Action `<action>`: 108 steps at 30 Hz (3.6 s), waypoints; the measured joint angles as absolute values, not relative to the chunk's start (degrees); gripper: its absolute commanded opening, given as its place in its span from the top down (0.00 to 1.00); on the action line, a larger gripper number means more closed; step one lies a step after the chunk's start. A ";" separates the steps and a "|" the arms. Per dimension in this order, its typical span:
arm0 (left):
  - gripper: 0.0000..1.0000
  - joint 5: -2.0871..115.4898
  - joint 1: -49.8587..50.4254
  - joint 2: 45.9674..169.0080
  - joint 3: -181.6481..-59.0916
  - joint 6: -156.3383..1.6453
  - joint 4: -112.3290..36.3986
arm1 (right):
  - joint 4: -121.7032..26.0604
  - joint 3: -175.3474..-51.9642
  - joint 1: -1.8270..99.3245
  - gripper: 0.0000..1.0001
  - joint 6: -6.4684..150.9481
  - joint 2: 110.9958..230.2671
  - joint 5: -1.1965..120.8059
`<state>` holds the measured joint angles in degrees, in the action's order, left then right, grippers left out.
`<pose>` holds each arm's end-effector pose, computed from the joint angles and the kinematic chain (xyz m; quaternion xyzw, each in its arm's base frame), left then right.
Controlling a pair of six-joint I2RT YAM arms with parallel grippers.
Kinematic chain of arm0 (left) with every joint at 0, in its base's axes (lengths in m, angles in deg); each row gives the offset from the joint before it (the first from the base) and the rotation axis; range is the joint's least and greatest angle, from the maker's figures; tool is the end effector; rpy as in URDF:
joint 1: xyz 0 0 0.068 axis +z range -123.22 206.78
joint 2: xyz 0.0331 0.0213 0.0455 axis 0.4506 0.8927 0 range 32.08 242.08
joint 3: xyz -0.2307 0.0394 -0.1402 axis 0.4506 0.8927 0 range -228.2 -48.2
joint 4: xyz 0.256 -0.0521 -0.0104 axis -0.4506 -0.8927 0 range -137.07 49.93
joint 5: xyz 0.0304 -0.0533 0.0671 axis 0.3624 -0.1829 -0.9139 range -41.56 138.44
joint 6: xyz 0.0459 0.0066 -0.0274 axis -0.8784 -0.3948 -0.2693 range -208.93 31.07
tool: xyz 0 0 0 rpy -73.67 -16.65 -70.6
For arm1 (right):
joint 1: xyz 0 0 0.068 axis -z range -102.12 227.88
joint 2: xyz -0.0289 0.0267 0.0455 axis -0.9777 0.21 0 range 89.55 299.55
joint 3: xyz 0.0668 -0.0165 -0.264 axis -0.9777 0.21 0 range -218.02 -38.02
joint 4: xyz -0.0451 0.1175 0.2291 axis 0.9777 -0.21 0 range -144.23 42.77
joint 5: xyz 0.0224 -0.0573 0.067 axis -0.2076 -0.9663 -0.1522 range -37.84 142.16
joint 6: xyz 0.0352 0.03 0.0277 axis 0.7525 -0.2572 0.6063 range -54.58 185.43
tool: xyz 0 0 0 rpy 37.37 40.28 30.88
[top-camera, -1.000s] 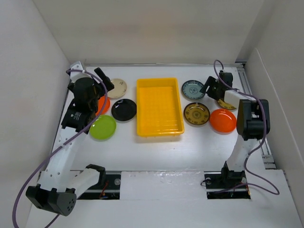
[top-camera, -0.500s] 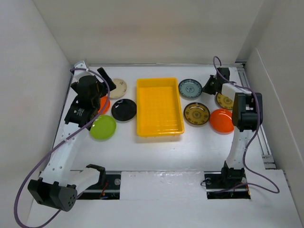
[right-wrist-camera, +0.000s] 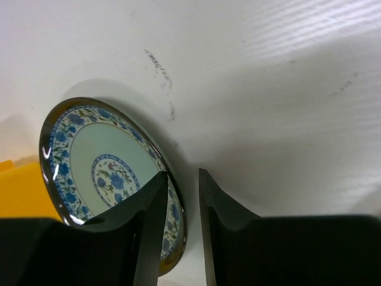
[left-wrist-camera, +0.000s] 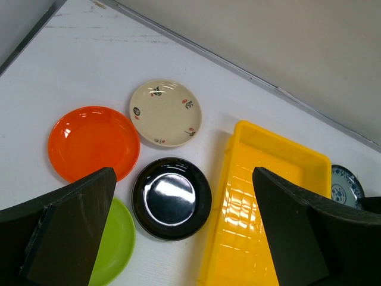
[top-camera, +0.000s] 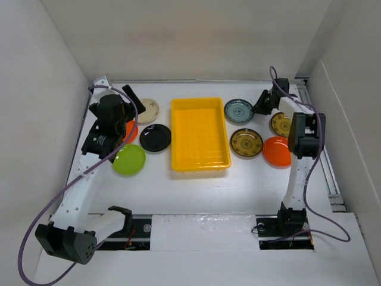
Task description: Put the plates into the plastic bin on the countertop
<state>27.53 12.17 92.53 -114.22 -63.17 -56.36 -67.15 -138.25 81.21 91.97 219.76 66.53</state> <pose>0.2288 -0.0465 0.4068 -0.1887 0.7425 -0.0853 0.6370 0.5022 -0.0205 0.1617 0.1988 0.9116 0.1835 0.3095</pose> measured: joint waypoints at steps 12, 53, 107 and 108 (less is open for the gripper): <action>0.00 27.23 12.17 92.75 -114.22 -63.19 -57.04 | -75.61 -148.89 82.45 1.00 87.18 225.80 74.51; 0.00 33.09 35.76 102.41 -100.41 -46.88 -69.50 | -58.23 -120.48 57.17 1.00 90.57 201.32 65.31; 1.00 38.99 35.01 92.51 -76.45 -25.62 -62.66 | -55.37 -114.99 53.56 0.02 86.77 171.57 74.73; 1.00 39.18 34.55 90.25 -76.63 -25.55 -64.21 | -55.37 -114.99 53.56 0.02 86.77 171.39 74.77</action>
